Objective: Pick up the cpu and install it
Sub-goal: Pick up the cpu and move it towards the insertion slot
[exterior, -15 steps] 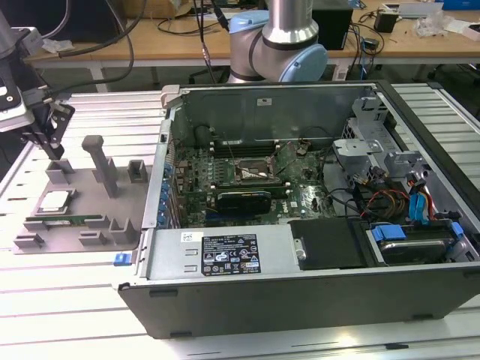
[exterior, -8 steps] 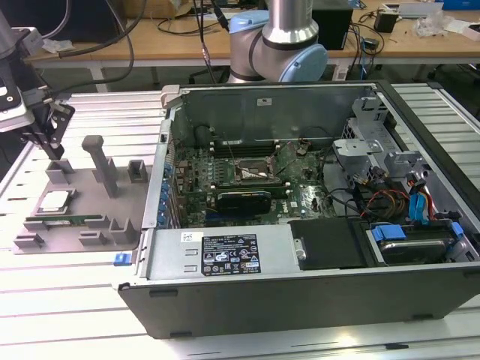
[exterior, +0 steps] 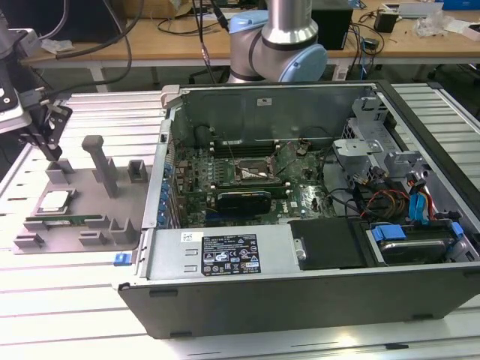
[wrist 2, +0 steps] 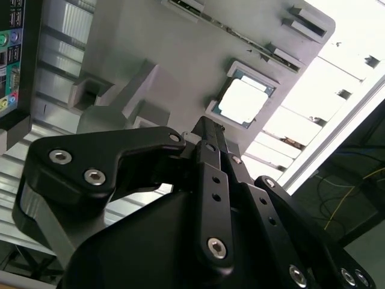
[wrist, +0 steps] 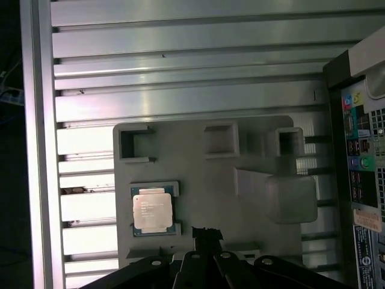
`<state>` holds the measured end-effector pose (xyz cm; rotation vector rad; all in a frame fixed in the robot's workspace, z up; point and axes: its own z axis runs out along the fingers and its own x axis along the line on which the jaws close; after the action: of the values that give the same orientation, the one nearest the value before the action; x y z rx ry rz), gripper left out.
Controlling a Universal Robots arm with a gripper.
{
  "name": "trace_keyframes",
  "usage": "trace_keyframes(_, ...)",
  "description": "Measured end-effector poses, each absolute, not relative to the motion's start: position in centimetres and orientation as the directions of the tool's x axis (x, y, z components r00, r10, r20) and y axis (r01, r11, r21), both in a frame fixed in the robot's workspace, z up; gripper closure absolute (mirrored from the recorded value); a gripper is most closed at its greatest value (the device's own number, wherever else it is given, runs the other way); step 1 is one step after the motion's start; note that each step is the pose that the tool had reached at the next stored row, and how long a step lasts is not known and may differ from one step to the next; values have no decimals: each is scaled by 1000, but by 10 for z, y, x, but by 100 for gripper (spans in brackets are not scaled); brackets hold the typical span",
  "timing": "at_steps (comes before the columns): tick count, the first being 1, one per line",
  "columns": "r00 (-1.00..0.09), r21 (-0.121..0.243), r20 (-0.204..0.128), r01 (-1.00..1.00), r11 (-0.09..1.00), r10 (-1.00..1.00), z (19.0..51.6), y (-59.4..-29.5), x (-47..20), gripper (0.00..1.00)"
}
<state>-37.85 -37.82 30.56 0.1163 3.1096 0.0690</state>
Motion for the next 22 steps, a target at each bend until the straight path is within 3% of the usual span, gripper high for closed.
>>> trace_keyframes(22, -997, 45, -28, 74, 996, 75, 271, -379, -409, 89)
